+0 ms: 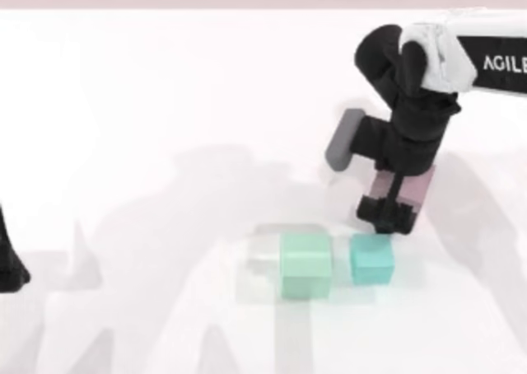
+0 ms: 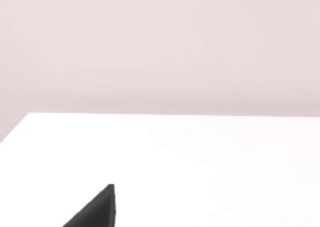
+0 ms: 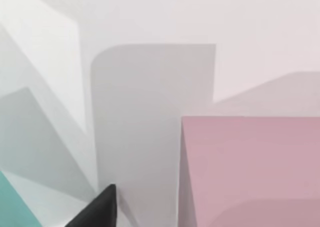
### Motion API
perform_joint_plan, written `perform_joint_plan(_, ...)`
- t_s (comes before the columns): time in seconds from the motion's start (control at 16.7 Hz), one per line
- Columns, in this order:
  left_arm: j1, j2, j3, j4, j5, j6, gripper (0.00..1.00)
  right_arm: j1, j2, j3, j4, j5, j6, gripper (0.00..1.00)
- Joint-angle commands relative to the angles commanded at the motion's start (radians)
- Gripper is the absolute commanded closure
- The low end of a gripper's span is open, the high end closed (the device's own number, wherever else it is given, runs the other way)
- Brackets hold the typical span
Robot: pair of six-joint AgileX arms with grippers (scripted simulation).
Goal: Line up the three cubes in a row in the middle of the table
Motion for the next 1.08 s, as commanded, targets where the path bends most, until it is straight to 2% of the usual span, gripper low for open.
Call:
perform_joint_plan(0.78,0.0,0.0,0.0,0.0,0.0,0.0,0.0,0.0,0.0,0.0,0.0,0.0,0.0,0.98)
perform_joint_plan(1.08,0.0,0.0,0.0,0.0,0.0,0.0,0.0,0.0,0.0,0.0,0.0,0.0,0.0,1.0)
